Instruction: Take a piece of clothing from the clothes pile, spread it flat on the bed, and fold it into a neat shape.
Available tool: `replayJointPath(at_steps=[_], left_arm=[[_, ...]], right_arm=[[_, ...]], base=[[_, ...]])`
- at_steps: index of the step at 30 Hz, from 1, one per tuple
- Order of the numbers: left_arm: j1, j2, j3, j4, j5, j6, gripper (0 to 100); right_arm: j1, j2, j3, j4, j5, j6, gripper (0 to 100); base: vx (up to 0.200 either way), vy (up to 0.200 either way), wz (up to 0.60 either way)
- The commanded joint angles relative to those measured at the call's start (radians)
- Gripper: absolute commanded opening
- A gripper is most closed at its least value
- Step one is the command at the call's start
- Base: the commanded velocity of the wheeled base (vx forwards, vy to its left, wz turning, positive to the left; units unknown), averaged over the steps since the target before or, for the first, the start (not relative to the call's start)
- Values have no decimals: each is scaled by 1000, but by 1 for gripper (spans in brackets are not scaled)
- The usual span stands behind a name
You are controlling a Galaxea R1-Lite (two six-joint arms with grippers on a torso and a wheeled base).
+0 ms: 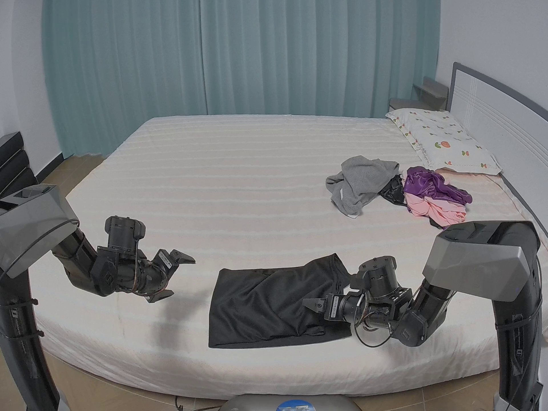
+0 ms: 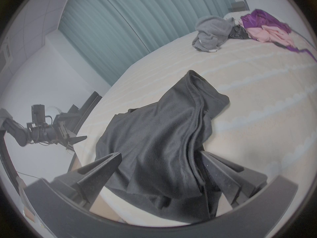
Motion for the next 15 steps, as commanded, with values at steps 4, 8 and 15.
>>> replayJointPath(at_steps=[4, 8, 15], left_arm=[[0, 2, -1, 0, 2, 1, 100], [0, 2, -1, 0, 1, -1, 100], [-2, 4, -1, 0, 2, 1, 100]], right_arm=[[-18, -2, 21, -2, -29, -29, 100], [-18, -10, 53, -2, -27, -29, 100], [-17, -16, 76, -5, -17, -12, 0]], base=[[0, 0, 0], [0, 0, 0], [0, 0, 0]])
